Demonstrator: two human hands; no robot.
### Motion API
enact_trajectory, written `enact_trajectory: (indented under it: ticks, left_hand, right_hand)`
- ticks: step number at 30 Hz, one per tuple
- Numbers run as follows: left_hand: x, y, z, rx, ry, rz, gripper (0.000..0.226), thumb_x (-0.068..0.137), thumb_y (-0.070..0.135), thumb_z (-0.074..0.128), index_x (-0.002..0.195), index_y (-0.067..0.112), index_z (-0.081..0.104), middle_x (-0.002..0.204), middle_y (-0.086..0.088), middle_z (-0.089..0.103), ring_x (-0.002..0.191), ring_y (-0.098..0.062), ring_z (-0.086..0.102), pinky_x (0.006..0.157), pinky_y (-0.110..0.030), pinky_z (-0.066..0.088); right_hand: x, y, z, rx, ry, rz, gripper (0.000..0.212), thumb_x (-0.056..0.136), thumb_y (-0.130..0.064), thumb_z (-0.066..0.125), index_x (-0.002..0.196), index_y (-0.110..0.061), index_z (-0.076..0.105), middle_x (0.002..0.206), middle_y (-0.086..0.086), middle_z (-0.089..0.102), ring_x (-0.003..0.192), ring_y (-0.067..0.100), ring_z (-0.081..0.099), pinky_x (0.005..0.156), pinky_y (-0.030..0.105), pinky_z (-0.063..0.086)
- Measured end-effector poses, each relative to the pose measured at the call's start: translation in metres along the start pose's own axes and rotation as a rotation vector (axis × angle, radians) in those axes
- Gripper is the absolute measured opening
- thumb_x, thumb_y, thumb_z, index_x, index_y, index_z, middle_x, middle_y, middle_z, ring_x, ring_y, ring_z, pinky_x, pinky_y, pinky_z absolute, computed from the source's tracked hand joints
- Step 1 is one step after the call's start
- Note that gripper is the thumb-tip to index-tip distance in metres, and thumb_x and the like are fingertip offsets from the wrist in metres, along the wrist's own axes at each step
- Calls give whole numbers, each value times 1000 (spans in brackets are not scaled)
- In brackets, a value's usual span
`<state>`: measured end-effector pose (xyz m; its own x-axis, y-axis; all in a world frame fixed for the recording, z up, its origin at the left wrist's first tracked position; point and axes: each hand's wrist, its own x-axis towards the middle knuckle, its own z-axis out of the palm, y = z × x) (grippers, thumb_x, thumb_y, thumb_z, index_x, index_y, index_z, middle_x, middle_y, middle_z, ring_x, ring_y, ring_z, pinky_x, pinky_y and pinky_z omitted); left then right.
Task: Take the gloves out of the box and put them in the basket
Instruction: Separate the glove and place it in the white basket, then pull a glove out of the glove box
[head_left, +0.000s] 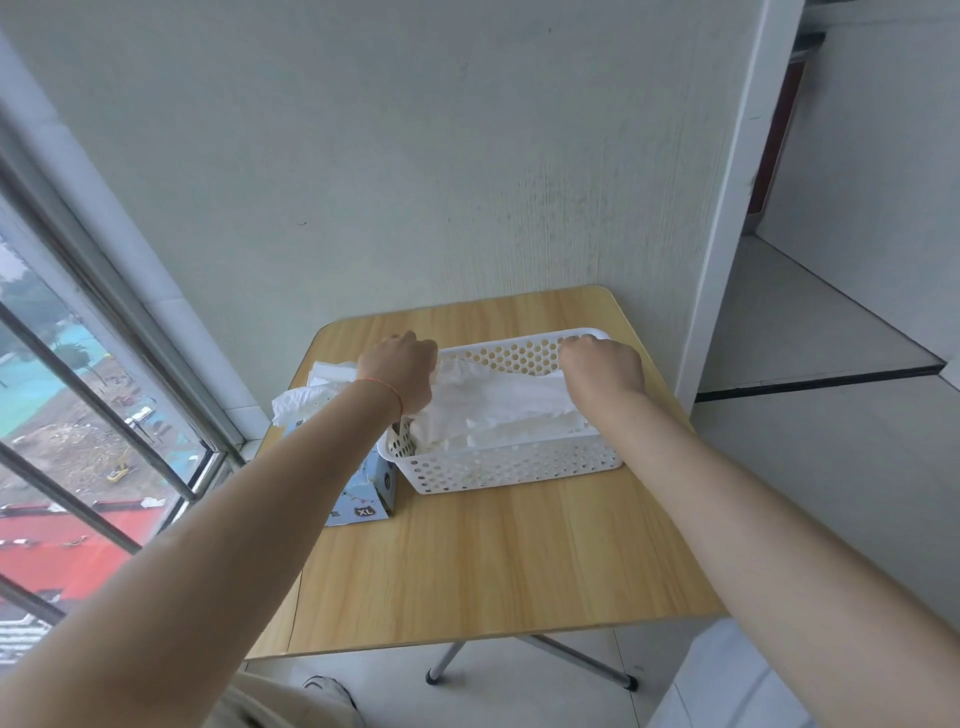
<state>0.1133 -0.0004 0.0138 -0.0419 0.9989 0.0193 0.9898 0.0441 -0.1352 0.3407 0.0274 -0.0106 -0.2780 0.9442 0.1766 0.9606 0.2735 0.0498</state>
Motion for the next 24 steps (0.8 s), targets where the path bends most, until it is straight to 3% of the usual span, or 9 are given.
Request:
enact_trajectory:
  ticks: [4,8,12,14,16,19,21,23,24]
  left_hand:
    - [-5,20,14,-187,83,131,14,92,27,54,102,27,63,103,2,55,98,-22,58,79,-35,49]
    - [-6,37,21,-347,78,121,25,93,54,50,99,32,60,97,8,55,85,-14,54,73,-30,43]
    - [-3,38,14,-294,-178,128,63,82,63,64,132,30,46,108,3,50,97,-19,52,82,-31,43]
    - [-2,36,13,-250,-339,121,78,79,62,68,143,31,33,115,1,55,100,-21,56,89,-34,48]
    - [-1,36,16,-200,-466,110,81,82,60,65,147,34,23,117,-3,61,96,-23,64,90,-36,53]
    - [-2,38,23,-231,-568,83,75,88,50,60,148,39,15,100,-6,61,77,-20,64,75,-30,57]
    - [-2,39,28,-269,-593,57,74,91,42,58,149,40,13,82,-3,49,60,-16,47,58,-25,46]
    - [0,39,31,-270,-609,37,77,90,44,58,150,41,10,80,-3,43,58,-15,40,56,-24,42]
    - [1,38,28,-280,-626,35,81,88,48,60,150,42,8,82,-3,46,58,-15,44,59,-24,45]
  right_hand:
    - [0,0,4,-34,7,-31,34,79,13,51,106,-7,55,70,0,38,68,22,46,45,24,22]
    - [-1,-1,5,-57,10,-38,36,80,13,50,111,-4,54,89,5,55,72,24,51,55,27,33]
    - [1,0,6,-99,-13,-59,42,79,12,53,119,-3,51,99,6,63,82,25,62,56,28,35]
    - [3,0,6,-117,-23,-59,46,79,11,54,122,-3,49,97,5,63,76,23,59,52,27,33]
    - [4,0,7,-142,-34,-57,53,77,9,55,127,-4,44,82,2,57,66,21,51,45,25,26]
    - [6,1,9,-184,-39,-70,61,77,7,57,133,-4,39,72,-2,49,61,18,50,45,24,24]
    - [7,0,8,-223,-71,-95,43,79,6,56,119,-9,52,81,-2,54,74,18,59,46,24,24]
    - [6,-1,5,-250,-109,-102,23,80,7,54,85,-15,54,72,-4,46,75,19,55,46,24,24]
    - [7,-2,4,-246,-114,-92,25,80,8,53,75,-16,49,68,-4,40,72,18,52,45,24,23]
